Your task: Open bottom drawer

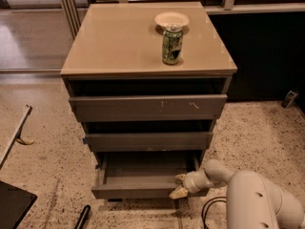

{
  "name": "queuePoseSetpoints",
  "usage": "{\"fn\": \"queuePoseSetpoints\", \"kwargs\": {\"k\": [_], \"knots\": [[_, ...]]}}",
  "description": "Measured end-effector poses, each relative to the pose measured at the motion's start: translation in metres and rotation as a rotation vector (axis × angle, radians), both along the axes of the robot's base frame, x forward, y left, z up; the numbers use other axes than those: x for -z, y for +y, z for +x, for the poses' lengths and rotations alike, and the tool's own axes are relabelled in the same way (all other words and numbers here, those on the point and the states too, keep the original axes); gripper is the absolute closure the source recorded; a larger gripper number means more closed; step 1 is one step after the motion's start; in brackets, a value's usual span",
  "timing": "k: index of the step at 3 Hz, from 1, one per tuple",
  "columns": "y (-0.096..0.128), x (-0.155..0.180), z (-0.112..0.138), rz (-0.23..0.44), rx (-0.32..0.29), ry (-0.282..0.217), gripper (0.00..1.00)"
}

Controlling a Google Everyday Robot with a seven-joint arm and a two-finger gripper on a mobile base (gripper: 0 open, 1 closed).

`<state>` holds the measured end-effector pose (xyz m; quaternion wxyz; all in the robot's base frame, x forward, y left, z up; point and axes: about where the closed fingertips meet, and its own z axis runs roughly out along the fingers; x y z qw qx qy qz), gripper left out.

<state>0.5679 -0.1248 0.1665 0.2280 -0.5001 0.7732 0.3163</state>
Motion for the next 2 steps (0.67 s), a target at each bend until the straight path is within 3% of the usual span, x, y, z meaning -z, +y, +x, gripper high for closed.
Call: {"fn": "queuePoseSetpoints", "kwargs": {"k": [1,2], "knots": [[-0.001,-0.003,-0.041,-0.026,-0.102,0.032,0.65],[-0.002,-0.012,-0.071,-0.036,-0.200,0.043,0.64]]}}
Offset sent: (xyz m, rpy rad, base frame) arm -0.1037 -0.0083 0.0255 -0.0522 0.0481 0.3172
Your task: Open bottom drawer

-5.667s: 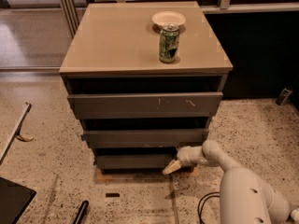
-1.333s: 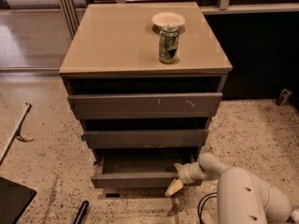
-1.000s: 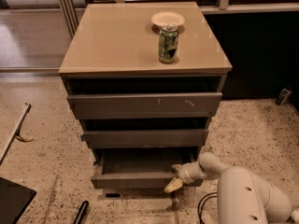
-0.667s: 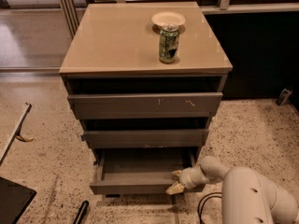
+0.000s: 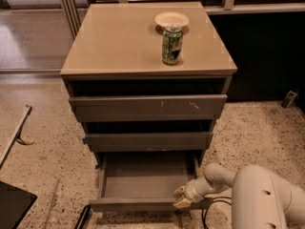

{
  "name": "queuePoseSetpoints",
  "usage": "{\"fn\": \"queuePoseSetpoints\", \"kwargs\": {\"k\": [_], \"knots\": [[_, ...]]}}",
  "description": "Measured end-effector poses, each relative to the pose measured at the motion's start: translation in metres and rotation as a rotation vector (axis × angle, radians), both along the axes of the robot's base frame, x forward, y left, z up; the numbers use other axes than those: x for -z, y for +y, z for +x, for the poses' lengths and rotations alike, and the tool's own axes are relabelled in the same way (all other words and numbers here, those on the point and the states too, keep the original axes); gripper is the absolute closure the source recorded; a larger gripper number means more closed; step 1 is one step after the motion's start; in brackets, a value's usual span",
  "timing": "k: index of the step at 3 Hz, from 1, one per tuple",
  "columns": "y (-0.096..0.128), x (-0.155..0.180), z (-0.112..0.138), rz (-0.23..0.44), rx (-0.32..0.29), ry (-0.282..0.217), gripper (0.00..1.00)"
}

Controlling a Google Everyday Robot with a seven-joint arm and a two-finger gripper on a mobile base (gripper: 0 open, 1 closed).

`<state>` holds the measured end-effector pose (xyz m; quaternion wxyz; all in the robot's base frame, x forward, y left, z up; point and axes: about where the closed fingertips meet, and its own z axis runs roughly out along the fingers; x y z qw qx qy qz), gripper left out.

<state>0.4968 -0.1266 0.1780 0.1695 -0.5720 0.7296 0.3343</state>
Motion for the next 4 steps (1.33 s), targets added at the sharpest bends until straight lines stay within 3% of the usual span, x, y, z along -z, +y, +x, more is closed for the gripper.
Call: {"fn": "queuePoseSetpoints", "kwargs": {"k": [1,2,3,4], "knots": [[0.000,-0.004,-0.007,0.003,-0.025,-0.004,0.41],[-0.004,-0.028,-0.027,0.032,-0.109,-0.062,0.18],[-0.016,-0.070,-0.046,0.069,-0.176,-0.163,0.00],[-0.029,-0.098,-0.039,0.117,-0.147,-0.220,0.00]]}}
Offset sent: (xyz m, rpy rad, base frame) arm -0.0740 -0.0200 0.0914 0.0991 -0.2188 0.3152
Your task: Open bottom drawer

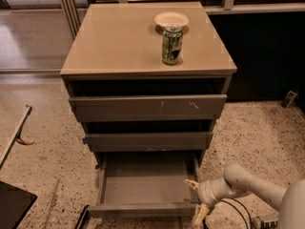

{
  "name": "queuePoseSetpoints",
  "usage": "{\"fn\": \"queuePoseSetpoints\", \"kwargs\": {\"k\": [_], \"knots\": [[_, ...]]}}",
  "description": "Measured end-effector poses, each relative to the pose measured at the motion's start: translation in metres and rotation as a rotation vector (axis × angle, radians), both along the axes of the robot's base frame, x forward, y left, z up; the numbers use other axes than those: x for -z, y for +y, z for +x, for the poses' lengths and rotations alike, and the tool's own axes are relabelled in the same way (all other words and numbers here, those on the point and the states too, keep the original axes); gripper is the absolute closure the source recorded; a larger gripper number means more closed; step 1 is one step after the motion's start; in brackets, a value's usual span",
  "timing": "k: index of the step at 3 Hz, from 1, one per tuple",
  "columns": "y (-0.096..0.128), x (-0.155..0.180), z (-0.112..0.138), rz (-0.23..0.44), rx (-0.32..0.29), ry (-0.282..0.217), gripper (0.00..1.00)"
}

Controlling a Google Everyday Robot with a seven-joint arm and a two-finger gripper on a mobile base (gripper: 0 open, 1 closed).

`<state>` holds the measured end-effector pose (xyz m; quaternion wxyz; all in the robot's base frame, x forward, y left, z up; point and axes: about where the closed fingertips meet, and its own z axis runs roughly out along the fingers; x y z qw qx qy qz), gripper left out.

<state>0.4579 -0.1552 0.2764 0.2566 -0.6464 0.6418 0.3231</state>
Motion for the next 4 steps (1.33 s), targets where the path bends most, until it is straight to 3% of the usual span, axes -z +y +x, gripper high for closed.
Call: {"fn": "queuePoseSetpoints", "kwargs": {"k": [2,3,4], "knots": [[-0.002,-0.017,0.091,0.100,0.205,-0.070,0.41],[0.012,0.003,0.124,0.127,0.237,-0.040,0.64],[0.041,0.038,0.134,0.152,0.216,0.026,0.88]]}}
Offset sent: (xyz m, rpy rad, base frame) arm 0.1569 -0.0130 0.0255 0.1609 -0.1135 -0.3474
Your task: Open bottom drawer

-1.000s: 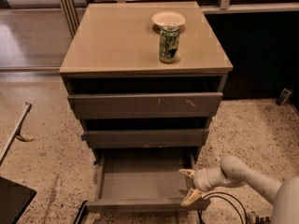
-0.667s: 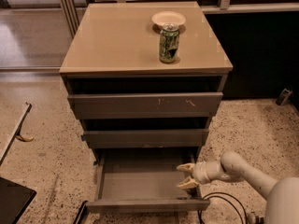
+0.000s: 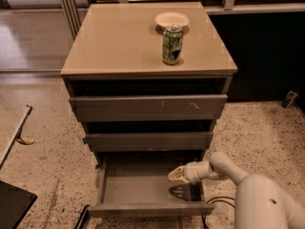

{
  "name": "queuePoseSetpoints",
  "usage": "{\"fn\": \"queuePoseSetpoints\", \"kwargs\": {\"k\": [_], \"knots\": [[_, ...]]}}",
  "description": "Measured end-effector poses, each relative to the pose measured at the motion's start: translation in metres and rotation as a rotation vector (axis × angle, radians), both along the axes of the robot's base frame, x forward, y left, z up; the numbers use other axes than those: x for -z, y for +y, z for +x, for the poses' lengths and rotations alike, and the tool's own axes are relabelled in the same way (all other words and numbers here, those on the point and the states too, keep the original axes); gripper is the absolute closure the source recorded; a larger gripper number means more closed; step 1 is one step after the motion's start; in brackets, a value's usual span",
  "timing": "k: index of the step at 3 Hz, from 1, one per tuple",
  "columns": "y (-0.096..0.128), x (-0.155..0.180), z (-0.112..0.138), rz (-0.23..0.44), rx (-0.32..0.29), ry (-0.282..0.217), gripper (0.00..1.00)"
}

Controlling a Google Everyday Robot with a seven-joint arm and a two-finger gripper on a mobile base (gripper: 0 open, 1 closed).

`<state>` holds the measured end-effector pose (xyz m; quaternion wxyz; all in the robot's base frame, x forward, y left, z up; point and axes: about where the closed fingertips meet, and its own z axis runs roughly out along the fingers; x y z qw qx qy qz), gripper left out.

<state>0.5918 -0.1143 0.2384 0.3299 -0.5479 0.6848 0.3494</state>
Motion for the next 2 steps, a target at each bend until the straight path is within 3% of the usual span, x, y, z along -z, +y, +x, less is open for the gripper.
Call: {"fn": "queuePoseSetpoints", "kwargs": {"k": [1,2], "knots": [[0.034,0.035,-0.005,0.029,-0.036,0.068,1.00],[0.055,0.064,-0.012,0.011,-0.047,0.119,1.00]]}}
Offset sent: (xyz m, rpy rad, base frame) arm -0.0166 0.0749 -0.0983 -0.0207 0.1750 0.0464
